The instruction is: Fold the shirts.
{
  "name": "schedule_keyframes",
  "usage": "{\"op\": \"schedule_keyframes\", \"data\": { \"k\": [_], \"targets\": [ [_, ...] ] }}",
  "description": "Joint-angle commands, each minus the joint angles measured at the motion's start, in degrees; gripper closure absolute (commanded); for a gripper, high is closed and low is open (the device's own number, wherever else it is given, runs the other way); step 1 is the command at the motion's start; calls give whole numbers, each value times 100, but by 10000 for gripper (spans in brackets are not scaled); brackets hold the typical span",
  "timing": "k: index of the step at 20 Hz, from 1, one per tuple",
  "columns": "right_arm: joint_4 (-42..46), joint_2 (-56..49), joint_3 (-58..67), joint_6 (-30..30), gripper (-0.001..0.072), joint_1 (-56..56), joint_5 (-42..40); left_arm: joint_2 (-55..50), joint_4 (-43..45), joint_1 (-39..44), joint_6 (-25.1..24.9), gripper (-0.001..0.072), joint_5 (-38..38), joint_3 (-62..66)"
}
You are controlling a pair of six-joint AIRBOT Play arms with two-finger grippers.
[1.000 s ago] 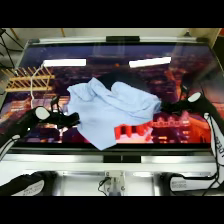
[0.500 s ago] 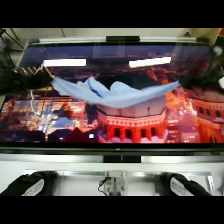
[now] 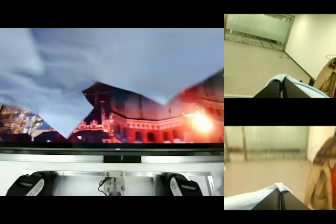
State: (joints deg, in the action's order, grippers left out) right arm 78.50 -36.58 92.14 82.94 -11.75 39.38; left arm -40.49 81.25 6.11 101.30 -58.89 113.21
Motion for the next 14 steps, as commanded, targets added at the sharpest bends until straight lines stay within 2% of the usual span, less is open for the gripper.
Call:
{"op": "schedule_keyframes", "data": {
  "k": [1,3,7,8,11,14],
  "targets": [
    [332,531,149,103,639,2,-114,184,155,-7,136,667,-750,216],
    [745,446,146,103,639,2,402,140,313,-7,122,667,-782,-31],
    [1685,-337,-61,17,639,2,2317,-122,708,-7,122,667,-780,-1241],
    [1825,-612,-273,20,638,2,2553,-254,706,-7,122,667,-778,-1635],
    [1827,-1578,-1174,153,639,4,2127,-890,706,-7,-168,666,-522,-2865],
    [1513,-2809,-1488,1008,639,7,1193,-1886,717,-9,-308,666,306,-3467]
  ]
}}
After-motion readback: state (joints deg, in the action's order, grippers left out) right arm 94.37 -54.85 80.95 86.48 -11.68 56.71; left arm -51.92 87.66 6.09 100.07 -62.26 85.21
